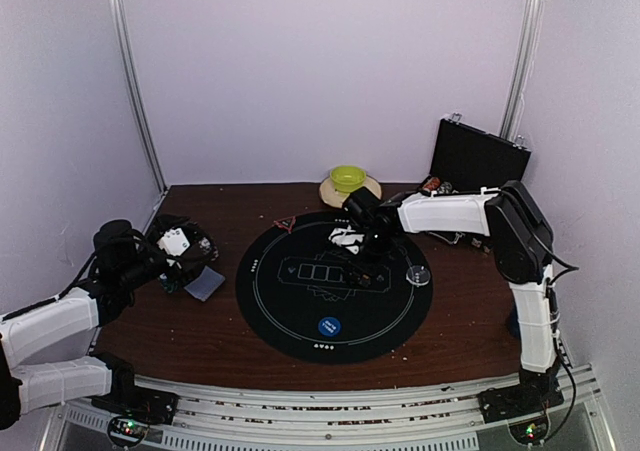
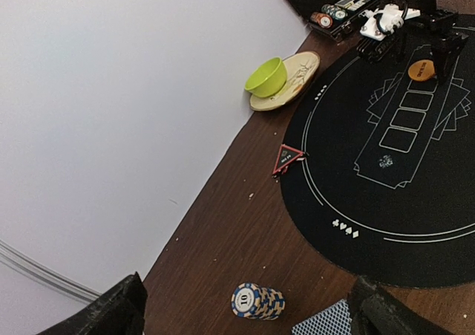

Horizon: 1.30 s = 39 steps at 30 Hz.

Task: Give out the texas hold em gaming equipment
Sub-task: Pick up the big blind button from the poker table mat.

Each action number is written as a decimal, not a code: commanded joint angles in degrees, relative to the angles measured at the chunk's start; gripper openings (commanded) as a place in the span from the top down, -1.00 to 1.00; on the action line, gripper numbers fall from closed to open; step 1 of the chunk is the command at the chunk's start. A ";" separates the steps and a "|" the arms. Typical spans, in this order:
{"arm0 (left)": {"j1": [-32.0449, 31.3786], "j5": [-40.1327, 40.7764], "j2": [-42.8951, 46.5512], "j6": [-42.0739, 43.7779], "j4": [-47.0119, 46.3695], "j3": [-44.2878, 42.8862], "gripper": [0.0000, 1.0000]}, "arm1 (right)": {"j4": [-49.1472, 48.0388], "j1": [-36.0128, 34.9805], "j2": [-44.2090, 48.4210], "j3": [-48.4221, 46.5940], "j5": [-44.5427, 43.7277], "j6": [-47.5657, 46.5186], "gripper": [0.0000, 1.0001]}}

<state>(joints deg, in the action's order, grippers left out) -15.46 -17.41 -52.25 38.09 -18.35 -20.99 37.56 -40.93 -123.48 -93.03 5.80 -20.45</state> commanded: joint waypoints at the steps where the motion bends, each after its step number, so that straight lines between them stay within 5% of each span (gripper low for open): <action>1: 0.37 -0.70 -0.52 0.67 -1.43 0.78 -0.96 | 1.48 0.46 -2.16 -2.03 0.67 2.51 -0.81; 39: 0.41 -1.14 -0.52 1.11 -0.90 0.69 -0.96 | 9.09 2.87 -4.56 -4.61 9.54 1.20 -0.39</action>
<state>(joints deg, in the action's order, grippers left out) -15.46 -17.67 -52.56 38.61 -18.35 -20.99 43.70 -37.87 -126.34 -97.27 13.32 -19.20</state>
